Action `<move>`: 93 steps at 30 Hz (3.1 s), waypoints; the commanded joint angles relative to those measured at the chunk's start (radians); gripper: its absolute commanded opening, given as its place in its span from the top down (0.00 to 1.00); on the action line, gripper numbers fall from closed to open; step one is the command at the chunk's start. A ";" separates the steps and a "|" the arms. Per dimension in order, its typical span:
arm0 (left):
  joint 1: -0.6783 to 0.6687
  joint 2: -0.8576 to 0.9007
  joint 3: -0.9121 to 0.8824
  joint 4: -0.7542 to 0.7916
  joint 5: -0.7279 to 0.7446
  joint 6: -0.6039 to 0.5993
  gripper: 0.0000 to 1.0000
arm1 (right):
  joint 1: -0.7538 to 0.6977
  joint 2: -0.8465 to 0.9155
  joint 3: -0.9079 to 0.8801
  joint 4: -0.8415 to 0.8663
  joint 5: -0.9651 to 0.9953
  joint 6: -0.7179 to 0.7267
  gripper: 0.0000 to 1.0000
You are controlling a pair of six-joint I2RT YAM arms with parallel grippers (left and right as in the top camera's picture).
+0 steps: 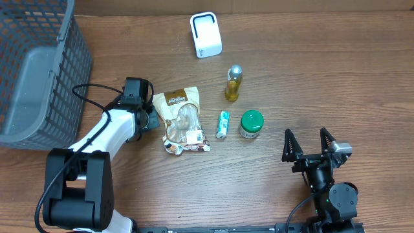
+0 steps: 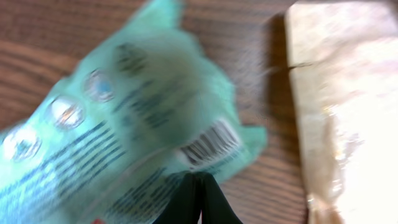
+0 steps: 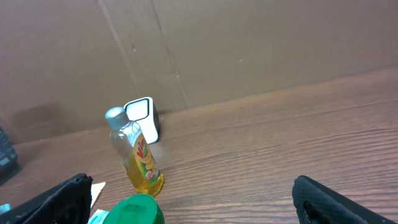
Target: Scan the item barcode
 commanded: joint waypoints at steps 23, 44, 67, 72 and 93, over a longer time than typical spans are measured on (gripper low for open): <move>0.028 0.017 0.231 -0.369 -0.190 0.080 0.96 | -0.003 -0.010 -0.011 0.003 -0.005 -0.005 0.00; 0.025 0.016 0.103 -0.206 0.013 0.053 0.96 | -0.003 -0.010 -0.011 0.003 -0.005 -0.005 0.00; 0.034 0.018 0.181 -0.258 -0.330 0.034 0.96 | -0.003 -0.010 -0.011 0.003 -0.005 -0.005 0.00; 0.034 0.019 0.041 -0.107 -0.332 0.034 0.96 | -0.003 -0.010 -0.011 0.003 -0.005 -0.005 0.00; 0.033 0.007 0.113 -0.167 -0.088 0.060 0.96 | -0.003 -0.010 -0.011 0.003 -0.005 -0.005 0.00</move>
